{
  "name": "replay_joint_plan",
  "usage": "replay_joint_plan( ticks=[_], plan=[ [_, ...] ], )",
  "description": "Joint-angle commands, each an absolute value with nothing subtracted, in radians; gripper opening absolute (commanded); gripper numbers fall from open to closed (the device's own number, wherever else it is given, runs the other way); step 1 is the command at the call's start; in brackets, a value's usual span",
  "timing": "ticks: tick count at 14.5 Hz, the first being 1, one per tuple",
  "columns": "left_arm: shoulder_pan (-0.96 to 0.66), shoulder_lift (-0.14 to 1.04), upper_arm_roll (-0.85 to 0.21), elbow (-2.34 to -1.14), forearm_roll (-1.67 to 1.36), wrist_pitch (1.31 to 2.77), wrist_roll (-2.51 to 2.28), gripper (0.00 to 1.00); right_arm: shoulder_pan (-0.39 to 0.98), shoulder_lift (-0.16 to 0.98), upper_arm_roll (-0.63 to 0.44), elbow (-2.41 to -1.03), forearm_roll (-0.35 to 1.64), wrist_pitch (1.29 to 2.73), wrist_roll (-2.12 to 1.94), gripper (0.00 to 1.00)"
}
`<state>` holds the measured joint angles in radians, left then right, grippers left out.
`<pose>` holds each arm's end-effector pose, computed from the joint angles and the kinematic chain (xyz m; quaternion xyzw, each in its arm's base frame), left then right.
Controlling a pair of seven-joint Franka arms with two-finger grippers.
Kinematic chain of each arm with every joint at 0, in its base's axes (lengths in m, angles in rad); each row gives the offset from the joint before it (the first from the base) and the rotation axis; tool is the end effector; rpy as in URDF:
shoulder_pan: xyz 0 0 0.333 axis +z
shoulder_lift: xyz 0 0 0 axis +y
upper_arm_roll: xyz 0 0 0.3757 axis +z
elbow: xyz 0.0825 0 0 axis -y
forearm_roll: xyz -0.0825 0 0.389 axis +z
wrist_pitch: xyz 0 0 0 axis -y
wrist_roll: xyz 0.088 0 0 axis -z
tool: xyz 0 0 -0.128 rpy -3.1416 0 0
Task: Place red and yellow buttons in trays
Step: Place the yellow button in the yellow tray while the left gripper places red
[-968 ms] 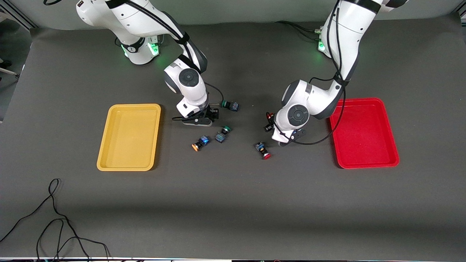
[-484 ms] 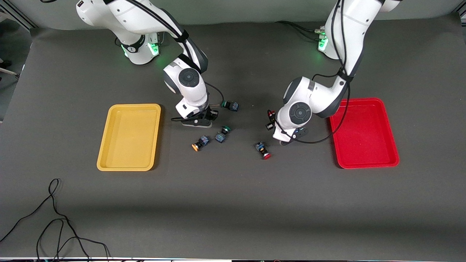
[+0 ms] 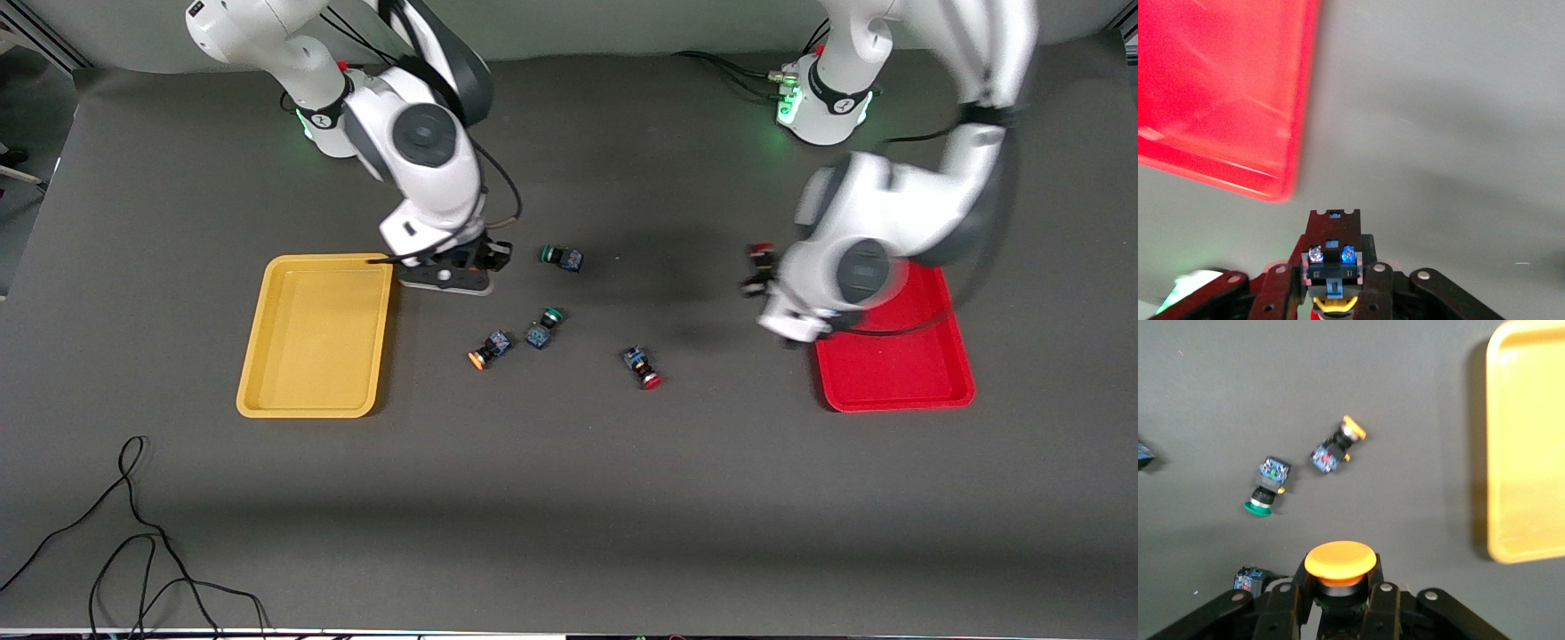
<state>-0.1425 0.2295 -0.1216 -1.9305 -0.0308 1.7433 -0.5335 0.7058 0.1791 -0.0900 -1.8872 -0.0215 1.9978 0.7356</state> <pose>0.5440 -0.1474 0.3809 -0.9687 -0.1357 0.2008 0.0541 0.4962 0.3522 0.4424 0.9978 -0.0546 -0.0154 0.0350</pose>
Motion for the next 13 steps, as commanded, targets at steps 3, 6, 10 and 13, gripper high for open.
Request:
replay_joint_plan(
  ticks=[3, 6, 10, 13],
  plan=[
    [0.034, 0.247, -0.130, -2.037, 0.069, 1.833, -0.310, 0.00, 0.692, 0.166, -0.358, -1.881, 0.014, 1.965, 0.283, 0.25],
    [0.096, 0.270, -0.126, -2.135, 0.109, 1.994, -0.230, 0.00, 0.692, 0.167, -0.550, -1.931, 0.059, 2.018, 0.010, 0.25],
    [0.129, 0.307, -0.126, -2.198, 0.109, 2.114, -0.209, 0.73, 0.690, 0.181, -0.683, -2.161, 0.150, 2.314, -0.254, 0.25],
    [0.124, 0.290, -0.130, -2.175, 0.097, 2.050, -0.228, 0.99, 0.645, 0.271, -0.686, -2.266, 0.172, 2.517, -0.319, 0.25]
  ],
)
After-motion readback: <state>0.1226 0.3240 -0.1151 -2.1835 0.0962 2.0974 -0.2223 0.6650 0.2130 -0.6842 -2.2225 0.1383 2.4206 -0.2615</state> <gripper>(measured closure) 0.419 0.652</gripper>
